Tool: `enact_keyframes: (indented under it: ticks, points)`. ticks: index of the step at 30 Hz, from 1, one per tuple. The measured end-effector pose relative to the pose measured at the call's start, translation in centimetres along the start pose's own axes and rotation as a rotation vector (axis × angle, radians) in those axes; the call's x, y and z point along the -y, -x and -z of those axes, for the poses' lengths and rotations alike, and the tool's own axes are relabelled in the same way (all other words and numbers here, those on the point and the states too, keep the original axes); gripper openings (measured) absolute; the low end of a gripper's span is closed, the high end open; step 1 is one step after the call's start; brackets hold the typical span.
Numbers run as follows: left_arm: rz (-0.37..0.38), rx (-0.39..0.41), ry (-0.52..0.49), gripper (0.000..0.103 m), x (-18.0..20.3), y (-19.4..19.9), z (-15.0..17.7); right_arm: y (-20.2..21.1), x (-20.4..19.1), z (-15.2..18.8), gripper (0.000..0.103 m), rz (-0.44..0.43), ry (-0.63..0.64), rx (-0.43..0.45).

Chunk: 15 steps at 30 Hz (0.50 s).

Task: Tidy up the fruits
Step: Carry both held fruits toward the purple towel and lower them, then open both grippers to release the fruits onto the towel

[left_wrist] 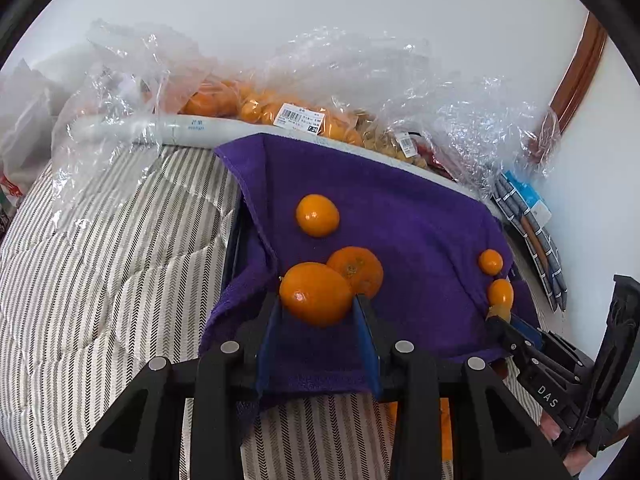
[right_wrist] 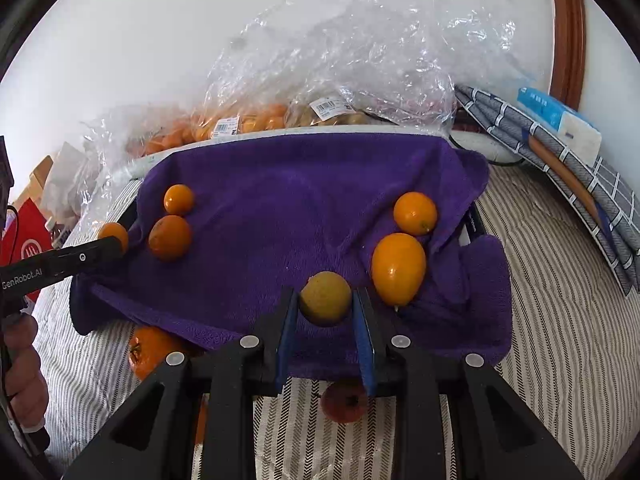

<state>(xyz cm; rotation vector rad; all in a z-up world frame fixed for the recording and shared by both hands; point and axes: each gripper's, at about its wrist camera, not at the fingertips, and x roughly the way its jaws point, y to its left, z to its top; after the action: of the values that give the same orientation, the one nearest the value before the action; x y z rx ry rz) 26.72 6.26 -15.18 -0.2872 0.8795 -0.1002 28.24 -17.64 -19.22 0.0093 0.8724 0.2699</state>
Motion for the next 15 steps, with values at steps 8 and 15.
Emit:
enact_keyframes:
  ticks: [8, 15]
  points:
    - [0.003, 0.012, -0.007, 0.035, -0.2, -0.6, 0.2, 2.7, 0.7, 0.8, 0.042, 0.014, 0.005, 0.033]
    - [0.033, 0.014, -0.004, 0.041, -0.3, -0.3, 0.2, 5.6, 1.3, 3.3, 0.041, 0.032, 0.004, 0.040]
